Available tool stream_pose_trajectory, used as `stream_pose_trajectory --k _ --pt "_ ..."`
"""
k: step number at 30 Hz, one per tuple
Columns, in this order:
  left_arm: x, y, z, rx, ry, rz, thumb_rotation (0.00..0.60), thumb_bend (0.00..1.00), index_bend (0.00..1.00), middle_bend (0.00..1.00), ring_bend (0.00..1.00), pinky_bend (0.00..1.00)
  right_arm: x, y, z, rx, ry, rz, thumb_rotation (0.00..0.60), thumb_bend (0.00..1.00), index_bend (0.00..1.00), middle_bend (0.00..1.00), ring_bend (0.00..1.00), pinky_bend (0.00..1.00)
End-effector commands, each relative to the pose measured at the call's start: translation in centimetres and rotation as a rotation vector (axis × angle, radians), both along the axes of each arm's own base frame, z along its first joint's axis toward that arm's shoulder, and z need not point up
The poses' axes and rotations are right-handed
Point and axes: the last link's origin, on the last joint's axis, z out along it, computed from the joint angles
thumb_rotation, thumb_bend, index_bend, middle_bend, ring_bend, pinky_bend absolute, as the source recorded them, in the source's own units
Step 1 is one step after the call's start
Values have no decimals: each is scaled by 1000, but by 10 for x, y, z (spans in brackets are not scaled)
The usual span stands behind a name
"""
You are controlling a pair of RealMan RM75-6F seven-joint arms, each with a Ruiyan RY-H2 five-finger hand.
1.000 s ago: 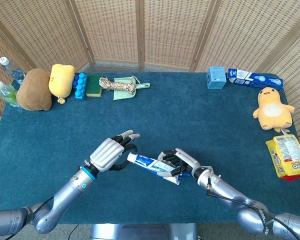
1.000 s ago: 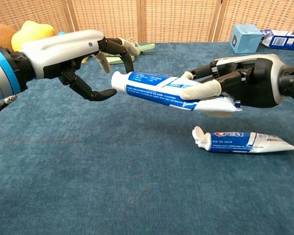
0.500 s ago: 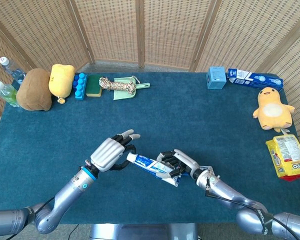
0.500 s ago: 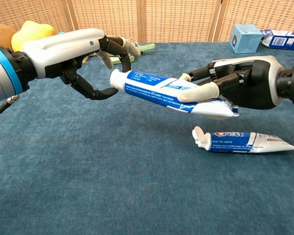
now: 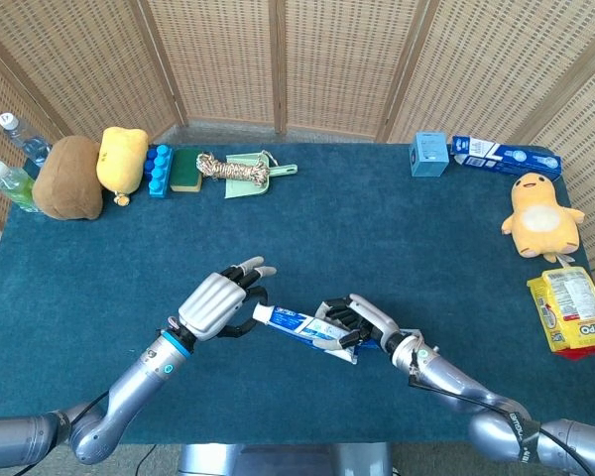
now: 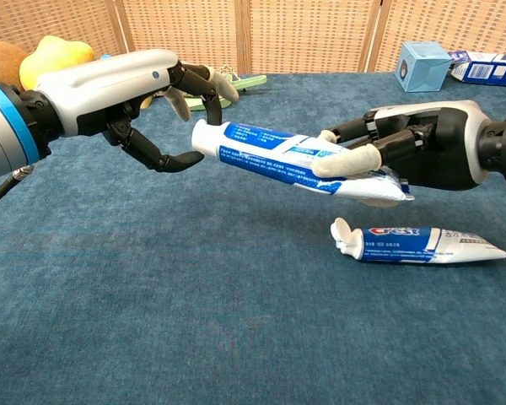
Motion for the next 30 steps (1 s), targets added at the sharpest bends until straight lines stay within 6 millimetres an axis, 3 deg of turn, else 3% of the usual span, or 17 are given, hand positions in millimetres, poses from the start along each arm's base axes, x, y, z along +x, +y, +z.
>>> stream_pose_trajectory --k 1,8,12,30 --pt "0 0 0 3 -1 3 600 354 576 200 104 299 0 0 -1 -1 4 2 600 450 905 697 690 825" --pt "2 -1 -1 5 -11 0 600 354 622 220 122 258 0 -1 -2 -25 26 9 600 453 905 697 690 825" --pt "2 -1 -1 5 -10 1 600 354 642 226 125 300 -2 -2 -2 -37 37 0 600 453 905 697 692 825" --pt "-3 -1 2 14 -8 14 600 351 712 248 137 306 -6 -9 -6 -87 99 -38 600 456 906 701 699 826"
